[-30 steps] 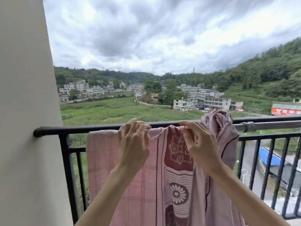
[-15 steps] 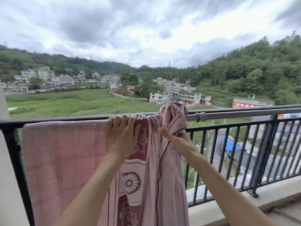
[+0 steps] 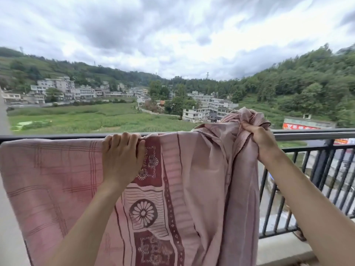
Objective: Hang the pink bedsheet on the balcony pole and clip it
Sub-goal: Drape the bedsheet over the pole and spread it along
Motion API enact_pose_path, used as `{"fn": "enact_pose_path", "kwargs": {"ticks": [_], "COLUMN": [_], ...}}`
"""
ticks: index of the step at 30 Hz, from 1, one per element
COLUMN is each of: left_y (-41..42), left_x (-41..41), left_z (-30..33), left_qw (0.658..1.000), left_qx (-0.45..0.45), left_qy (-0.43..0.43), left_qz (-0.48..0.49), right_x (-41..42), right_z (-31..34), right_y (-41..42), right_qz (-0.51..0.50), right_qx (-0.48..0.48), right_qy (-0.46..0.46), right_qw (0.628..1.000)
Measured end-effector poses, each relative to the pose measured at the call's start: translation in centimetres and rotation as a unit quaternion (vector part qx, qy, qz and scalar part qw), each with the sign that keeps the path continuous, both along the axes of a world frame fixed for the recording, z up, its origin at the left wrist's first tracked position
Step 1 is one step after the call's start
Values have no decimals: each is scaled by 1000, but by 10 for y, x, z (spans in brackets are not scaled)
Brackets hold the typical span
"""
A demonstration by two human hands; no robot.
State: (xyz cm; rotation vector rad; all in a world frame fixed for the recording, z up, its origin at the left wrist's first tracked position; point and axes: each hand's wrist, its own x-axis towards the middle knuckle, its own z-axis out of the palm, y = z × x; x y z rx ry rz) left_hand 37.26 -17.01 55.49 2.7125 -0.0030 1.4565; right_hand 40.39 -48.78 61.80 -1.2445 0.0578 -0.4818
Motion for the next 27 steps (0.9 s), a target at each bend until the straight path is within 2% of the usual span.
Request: {"fn": "enact_pose_path", "kwargs": {"ticks": [4, 6, 10, 12, 15, 20, 24, 27], "left_y": [-1, -5, -18, -31, -70, -162, -218, -255], "left_x": [1, 3, 7, 7, 8, 15, 31, 33], "left_z": [-1, 0, 4, 8, 12, 7, 5, 6], "left_qw": [1000, 999, 994, 992, 995, 979, 972, 970], "left_qx": [-13, -33, -106, -126, -91, 1, -20, -26], "left_qy": [-14, -9, -3, -3, -12, 22, 50, 25], "left_qz": [8, 13, 11, -3, -44, -202, -227, -240], "right_x": [19, 18, 12, 14, 15, 13, 18, 27], "right_z": [-3, -15, -37, -40, -40, -38, -39, -43], "right_y": [-41, -56, -54, -47, -46, -60, -82, -111], "right_qz": [-96, -122, -89, -78, -79, -57, 14, 58], "right_qx": [36, 5, -9, -5, -7, -58, -86, -127], "right_qy": [-13, 13, 83, 82, 65, 75, 79, 54], "right_qw": [995, 992, 992, 994, 995, 994, 993, 989]}}
